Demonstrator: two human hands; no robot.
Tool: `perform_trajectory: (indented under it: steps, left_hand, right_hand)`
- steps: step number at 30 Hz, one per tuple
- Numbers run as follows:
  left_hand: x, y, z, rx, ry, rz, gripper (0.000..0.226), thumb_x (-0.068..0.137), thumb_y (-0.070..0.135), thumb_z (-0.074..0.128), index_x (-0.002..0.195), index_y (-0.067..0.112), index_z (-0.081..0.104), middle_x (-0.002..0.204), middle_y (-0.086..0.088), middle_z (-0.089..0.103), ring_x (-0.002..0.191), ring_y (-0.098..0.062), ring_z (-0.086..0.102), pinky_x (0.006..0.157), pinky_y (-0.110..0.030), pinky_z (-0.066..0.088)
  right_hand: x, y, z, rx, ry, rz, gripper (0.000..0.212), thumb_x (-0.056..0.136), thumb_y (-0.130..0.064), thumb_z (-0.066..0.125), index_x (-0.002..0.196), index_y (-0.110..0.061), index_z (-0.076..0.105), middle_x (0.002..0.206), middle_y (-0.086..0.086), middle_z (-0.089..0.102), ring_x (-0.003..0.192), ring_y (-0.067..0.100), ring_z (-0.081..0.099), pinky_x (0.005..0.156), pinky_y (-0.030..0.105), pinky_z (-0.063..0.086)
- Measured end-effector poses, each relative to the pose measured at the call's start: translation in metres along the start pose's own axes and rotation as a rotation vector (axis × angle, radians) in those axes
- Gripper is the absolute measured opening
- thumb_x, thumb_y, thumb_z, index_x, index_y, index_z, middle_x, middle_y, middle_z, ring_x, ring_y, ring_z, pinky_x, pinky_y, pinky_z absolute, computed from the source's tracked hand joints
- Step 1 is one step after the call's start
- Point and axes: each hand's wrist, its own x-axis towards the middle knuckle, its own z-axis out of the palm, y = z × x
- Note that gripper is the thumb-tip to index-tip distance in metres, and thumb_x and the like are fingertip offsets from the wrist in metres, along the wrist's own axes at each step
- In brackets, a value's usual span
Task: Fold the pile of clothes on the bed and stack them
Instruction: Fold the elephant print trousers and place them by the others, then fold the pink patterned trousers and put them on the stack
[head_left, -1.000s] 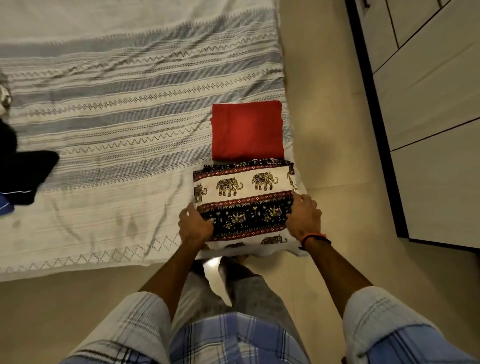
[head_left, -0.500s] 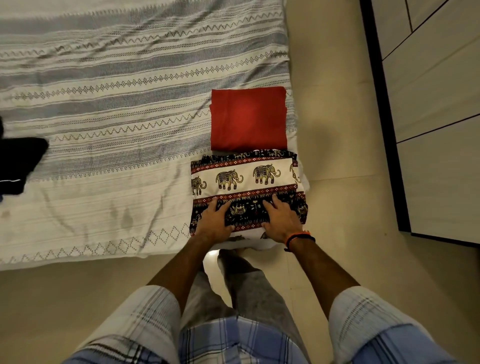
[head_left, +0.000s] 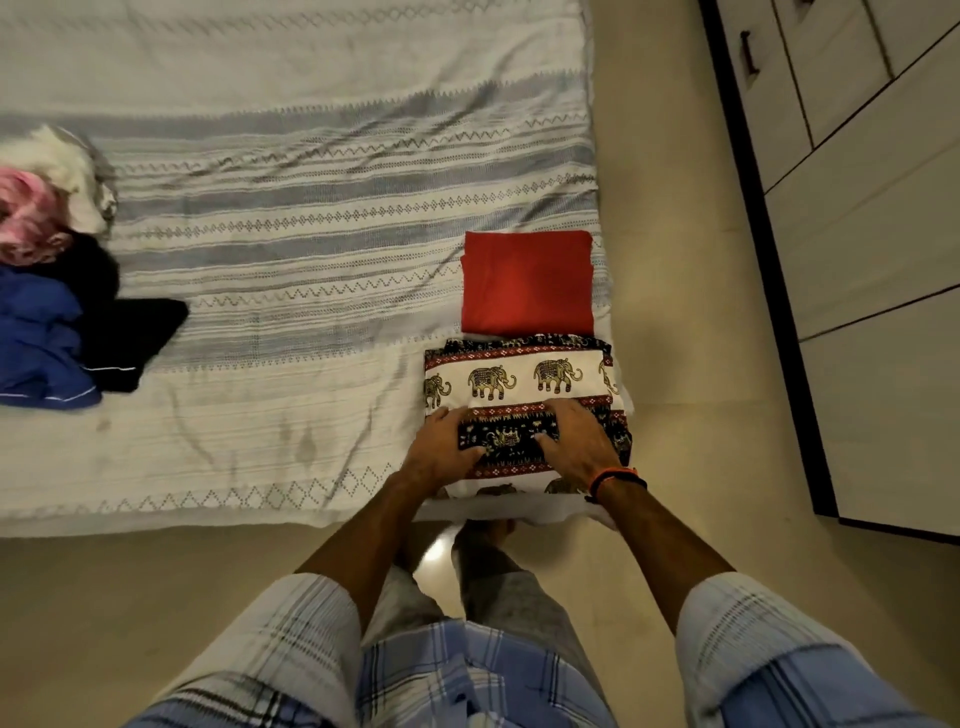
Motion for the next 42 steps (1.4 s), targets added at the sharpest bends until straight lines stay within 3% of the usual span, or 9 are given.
perform_trajectory:
  steps: [5,8,11,16,22,30,38,42]
  left_hand:
    - [-0.035,-0.022,-0.045,-0.059,0.094,0.029,0.066,0.084,0.030,0.073,0.141,0.009,0.047,0.142,-0.010,0.051,0.133,-0.028,0.045,0.108,-0.035,0.037]
    - [-0.057,-0.042,-0.075,-0.055,0.125,0.002,0.069,0.089,0.032,0.069,0.147,0.008,0.038,0.151,-0.010,0.042,0.139,-0.026,0.038,0.110,-0.031,0.032]
    - [-0.084,-0.077,-0.111,-0.083,0.168,-0.015,0.071,0.091,0.036,0.067,0.148,0.008,0.035,0.151,-0.012,0.041,0.137,-0.028,0.040,0.107,-0.030,0.035]
    - [-0.131,-0.151,-0.173,-0.205,0.284,-0.035,0.070,0.089,0.037,0.069,0.144,0.008,0.039,0.147,-0.014,0.046,0.131,-0.030,0.048,0.104,-0.034,0.044]
    - [-0.180,-0.245,-0.244,-0.318,0.401,-0.142,0.064,0.090,0.036,0.068,0.142,0.009,0.042,0.146,-0.012,0.047,0.130,-0.030,0.049,0.105,-0.037,0.044]
    - [-0.192,-0.339,-0.326,-0.430,0.521,-0.287,0.054,0.091,0.031,0.068,0.137,0.009,0.049,0.140,-0.007,0.054,0.126,-0.025,0.052,0.103,-0.030,0.040]
    - [-0.181,-0.411,-0.408,-0.503,0.620,-0.409,0.044,0.089,0.027,0.070,0.125,0.006,0.057,0.125,-0.009,0.064,0.117,-0.025,0.059,0.097,-0.030,0.044]
    - [-0.167,-0.437,-0.445,-0.539,0.641,-0.439,0.043,0.089,0.027,0.070,0.124,0.005,0.058,0.121,-0.009,0.065,0.116,-0.026,0.059,0.096,-0.029,0.043]
  right_hand:
    - [-0.014,-0.055,-0.001,-0.002,0.065,-0.069,0.050,0.093,-0.023,0.062,0.138,-0.008,0.047,0.138,0.013,0.051,0.124,0.028,0.049,0.109,0.040,0.039]
    - [-0.022,-0.095,0.006,0.003,0.068,-0.112,0.048,0.092,-0.023,0.063,0.135,-0.008,0.050,0.135,0.013,0.053,0.121,0.028,0.051,0.107,0.042,0.041]
    - [-0.032,-0.145,0.021,0.019,0.093,-0.168,0.044,0.090,-0.024,0.065,0.129,-0.009,0.055,0.130,0.013,0.057,0.116,0.029,0.054,0.101,0.044,0.044]
    - [-0.048,-0.239,0.058,0.050,0.090,-0.260,0.043,0.090,-0.025,0.068,0.128,-0.009,0.056,0.128,0.010,0.059,0.102,0.020,0.061,0.091,0.033,0.049]
    - [-0.049,-0.359,0.105,0.042,0.088,-0.406,0.041,0.091,-0.023,0.068,0.126,-0.007,0.058,0.127,0.009,0.061,0.102,0.021,0.065,0.087,0.029,0.049]
    - [0.000,-0.490,0.158,-0.004,-0.010,-0.527,0.038,0.092,-0.025,0.067,0.126,-0.010,0.058,0.126,0.009,0.061,0.103,0.021,0.063,0.091,0.033,0.052]
    - [0.071,-0.600,0.194,-0.024,-0.149,-0.540,0.036,0.090,-0.016,0.068,0.124,-0.007,0.061,0.120,0.009,0.066,0.098,0.020,0.064,0.082,0.021,0.044]
    - [0.102,-0.643,0.204,-0.037,-0.188,-0.549,0.031,0.091,-0.015,0.067,0.120,-0.006,0.061,0.117,0.010,0.067,0.098,0.022,0.064,0.084,0.024,0.045]
